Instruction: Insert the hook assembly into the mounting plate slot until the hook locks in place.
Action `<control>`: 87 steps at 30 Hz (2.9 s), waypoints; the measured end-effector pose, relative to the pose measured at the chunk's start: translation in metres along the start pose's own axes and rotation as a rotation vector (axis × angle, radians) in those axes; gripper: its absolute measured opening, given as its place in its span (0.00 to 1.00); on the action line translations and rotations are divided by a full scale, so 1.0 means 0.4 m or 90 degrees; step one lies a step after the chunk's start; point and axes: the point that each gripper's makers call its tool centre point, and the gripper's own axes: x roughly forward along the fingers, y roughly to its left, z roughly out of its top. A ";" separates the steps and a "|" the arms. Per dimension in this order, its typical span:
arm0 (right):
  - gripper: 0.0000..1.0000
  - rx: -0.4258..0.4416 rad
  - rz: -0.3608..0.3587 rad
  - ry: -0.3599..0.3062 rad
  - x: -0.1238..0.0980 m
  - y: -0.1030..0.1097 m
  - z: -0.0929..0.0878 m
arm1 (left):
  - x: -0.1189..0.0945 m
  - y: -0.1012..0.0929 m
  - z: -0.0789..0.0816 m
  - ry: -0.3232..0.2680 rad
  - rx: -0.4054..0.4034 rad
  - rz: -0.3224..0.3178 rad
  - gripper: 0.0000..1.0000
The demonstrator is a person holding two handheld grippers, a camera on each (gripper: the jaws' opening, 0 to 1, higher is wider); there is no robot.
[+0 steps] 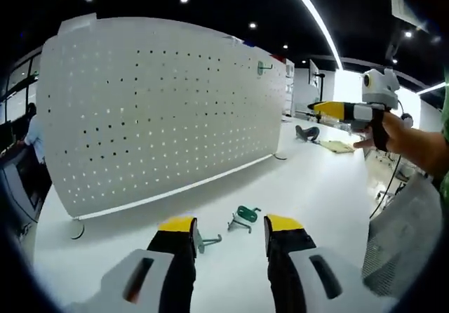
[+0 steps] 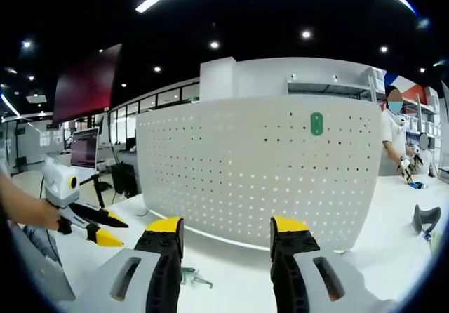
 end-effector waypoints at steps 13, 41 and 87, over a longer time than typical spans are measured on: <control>0.49 -0.002 -0.003 0.021 -0.013 0.001 -0.038 | 0.075 0.015 -0.045 0.050 0.010 -0.017 0.37; 0.45 0.009 0.112 0.091 -0.002 0.079 -0.129 | 0.160 0.072 -0.112 0.141 0.010 -0.007 0.30; 0.39 -0.002 0.229 0.194 -0.011 0.167 -0.237 | 0.198 0.103 -0.167 0.233 0.005 0.028 0.06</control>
